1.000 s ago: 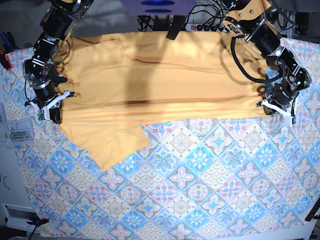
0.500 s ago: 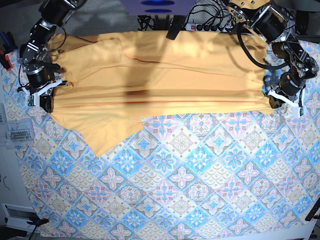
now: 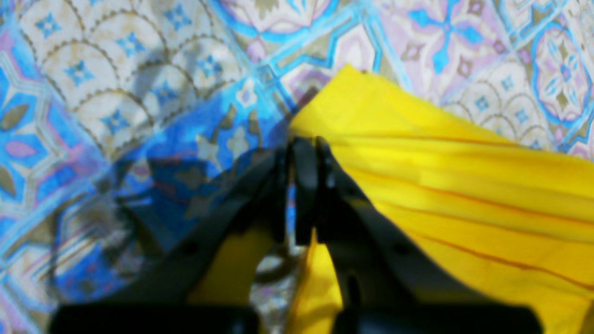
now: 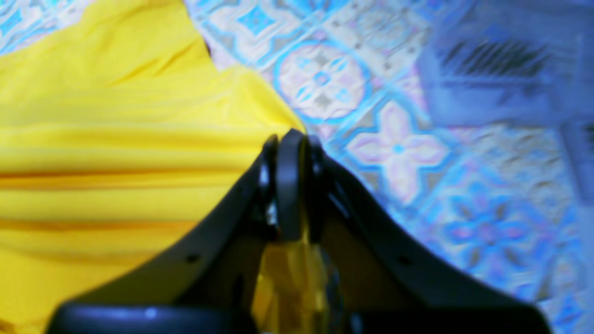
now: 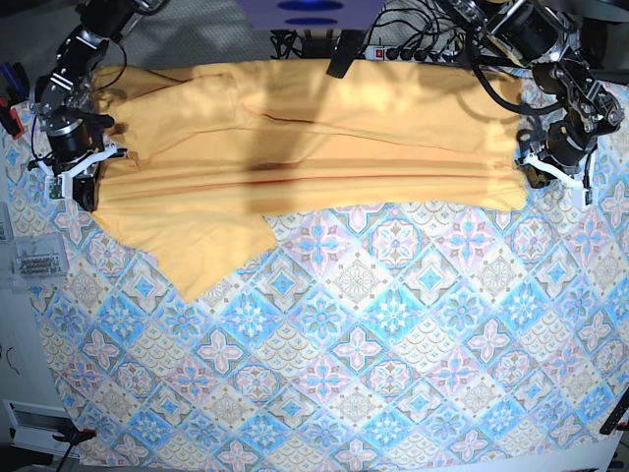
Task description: Fold the T-shirt properly
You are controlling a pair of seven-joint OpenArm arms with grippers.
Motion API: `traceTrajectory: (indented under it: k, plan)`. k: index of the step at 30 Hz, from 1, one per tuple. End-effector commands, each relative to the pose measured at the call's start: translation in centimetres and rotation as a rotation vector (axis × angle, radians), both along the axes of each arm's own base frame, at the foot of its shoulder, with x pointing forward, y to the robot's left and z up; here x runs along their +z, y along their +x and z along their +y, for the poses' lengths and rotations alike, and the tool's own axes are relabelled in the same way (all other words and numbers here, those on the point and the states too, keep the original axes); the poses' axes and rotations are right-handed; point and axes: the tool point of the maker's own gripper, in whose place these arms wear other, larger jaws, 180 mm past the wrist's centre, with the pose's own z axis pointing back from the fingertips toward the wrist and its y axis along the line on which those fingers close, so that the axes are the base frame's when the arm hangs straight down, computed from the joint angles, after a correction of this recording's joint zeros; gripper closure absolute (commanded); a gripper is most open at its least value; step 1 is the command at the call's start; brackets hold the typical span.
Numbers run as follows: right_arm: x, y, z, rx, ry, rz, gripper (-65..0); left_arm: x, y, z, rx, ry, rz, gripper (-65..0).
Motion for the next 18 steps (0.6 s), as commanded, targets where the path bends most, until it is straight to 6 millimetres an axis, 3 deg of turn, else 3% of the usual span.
traceTrajectory:
  k: [1, 7, 14, 18]
  plan:
    - [2.9, 0.9, -1.6, -0.027, -0.051, -0.088, 0.0, 1.4, 0.7, 1.5, 0.012, 0.04, -0.039, 0.0]
    - [1.9, -0.5, -0.5, -0.026, -0.034, -0.062, 0.0, 1.1, -0.2, 1.2, 0.015, 0.019, -0.037, 0.0]
    - [2.3, 0.8, -0.4, -0.026, -0.026, -0.087, -0.1, 1.2, -0.2, 1.1, 0.018, 0.009, -0.047, 0.0]
    - [1.5, 0.5, -0.3, -0.031, -0.011, -0.069, -0.2, 1.5, 0.7, 0.6, 0.02, -0.003, -0.073, 0.0]
